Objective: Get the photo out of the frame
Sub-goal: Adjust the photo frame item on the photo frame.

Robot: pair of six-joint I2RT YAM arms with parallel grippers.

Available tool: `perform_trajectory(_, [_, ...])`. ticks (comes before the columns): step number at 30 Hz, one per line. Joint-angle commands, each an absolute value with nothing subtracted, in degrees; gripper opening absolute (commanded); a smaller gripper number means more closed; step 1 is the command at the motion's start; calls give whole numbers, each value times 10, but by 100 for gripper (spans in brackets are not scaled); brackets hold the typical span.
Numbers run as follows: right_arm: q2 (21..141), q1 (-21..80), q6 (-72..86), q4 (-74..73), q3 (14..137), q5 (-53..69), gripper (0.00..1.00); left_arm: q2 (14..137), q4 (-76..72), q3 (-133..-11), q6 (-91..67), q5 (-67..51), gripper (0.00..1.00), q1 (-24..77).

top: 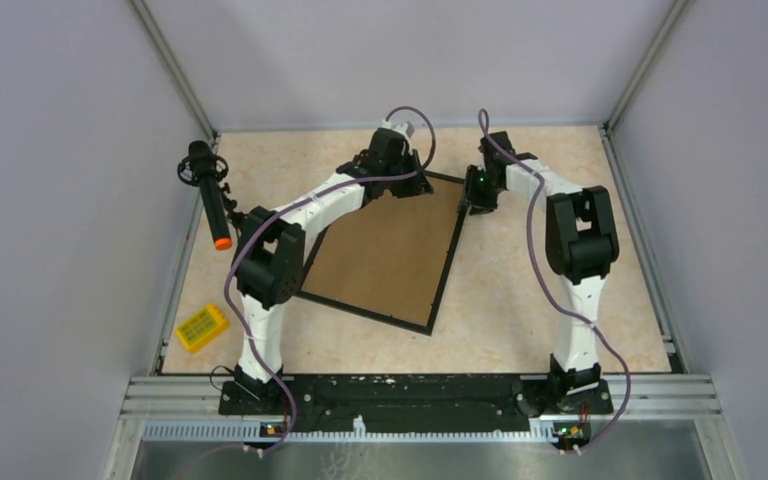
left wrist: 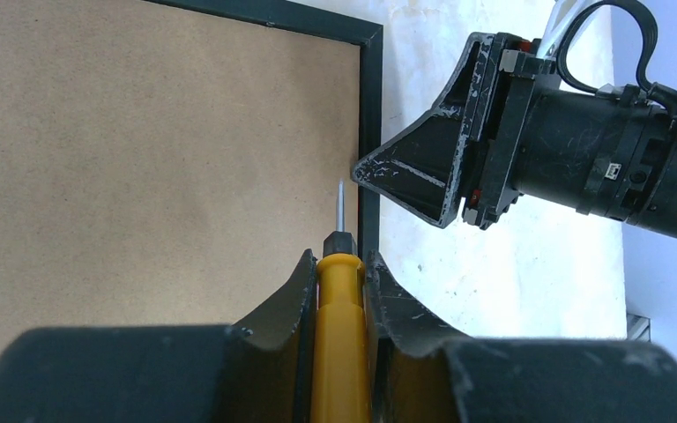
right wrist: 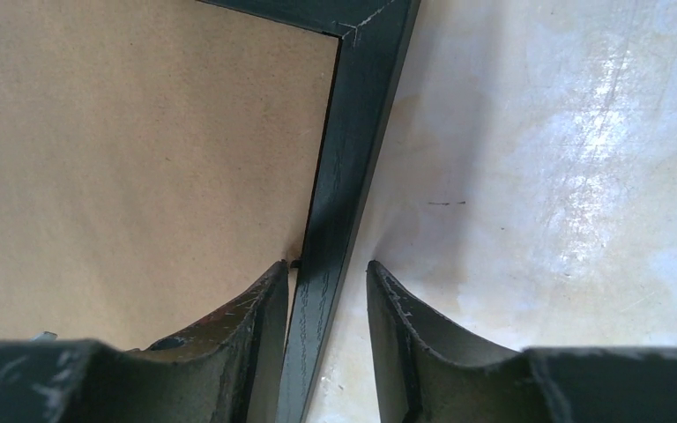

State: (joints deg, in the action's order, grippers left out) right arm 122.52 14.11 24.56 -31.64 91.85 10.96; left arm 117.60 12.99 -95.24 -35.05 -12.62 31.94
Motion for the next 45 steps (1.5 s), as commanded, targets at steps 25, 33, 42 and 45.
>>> perform_trajectory(25, [1309, 181, 243, -369, 947, 45, 0, 1146, 104, -931, -367, -143, 0, 299])
perform_trajectory(33, [1296, 150, 204, -354, 938, 136, 0, 1138, 93, -909, -374, -173, 0, 292])
perform_trajectory(42, [1311, 126, 178, -329, 992, 237, 0, 1132, 79, -890, -379, -198, 0, 287])
perform_trajectory(45, [1326, 125, 167, -357, 1040, 239, 4, 1128, 74, -887, -381, -202, 0, 287])
